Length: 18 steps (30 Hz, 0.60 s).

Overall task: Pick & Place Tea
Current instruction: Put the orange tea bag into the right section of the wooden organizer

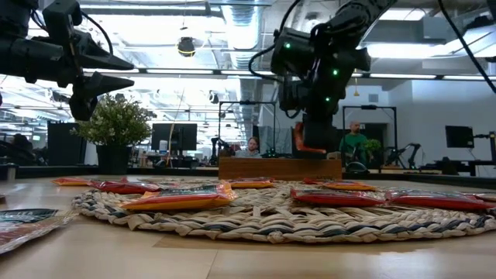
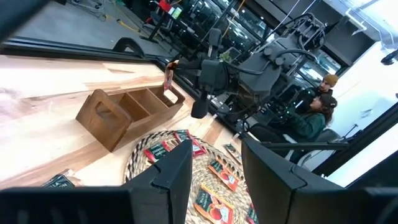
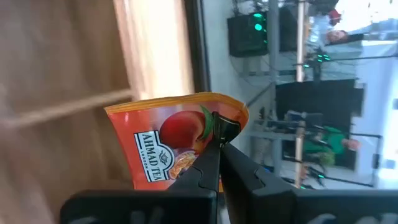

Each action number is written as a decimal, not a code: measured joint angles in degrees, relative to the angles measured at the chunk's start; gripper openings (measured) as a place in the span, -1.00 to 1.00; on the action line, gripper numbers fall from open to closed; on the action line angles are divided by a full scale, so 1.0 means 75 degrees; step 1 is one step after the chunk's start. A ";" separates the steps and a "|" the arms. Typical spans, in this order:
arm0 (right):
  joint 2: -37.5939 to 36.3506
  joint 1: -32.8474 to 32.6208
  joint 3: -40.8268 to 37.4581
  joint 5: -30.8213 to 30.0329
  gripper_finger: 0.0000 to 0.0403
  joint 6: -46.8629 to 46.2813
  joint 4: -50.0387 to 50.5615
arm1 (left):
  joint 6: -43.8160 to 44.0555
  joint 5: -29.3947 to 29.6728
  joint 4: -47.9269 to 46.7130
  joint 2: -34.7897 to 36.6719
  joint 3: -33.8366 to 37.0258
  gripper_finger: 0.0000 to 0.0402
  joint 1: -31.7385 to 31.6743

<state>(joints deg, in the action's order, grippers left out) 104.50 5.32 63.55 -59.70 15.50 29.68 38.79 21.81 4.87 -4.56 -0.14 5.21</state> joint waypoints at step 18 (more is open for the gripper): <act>-0.0019 0.0110 0.0003 0.0594 -1.00 -0.0745 0.0538 | -0.0055 0.0015 -0.0010 0.0003 0.0000 -0.35 0.0001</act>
<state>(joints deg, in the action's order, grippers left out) 104.36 6.14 63.57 -55.24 9.91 33.72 38.37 21.93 4.80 -4.54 -0.14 5.22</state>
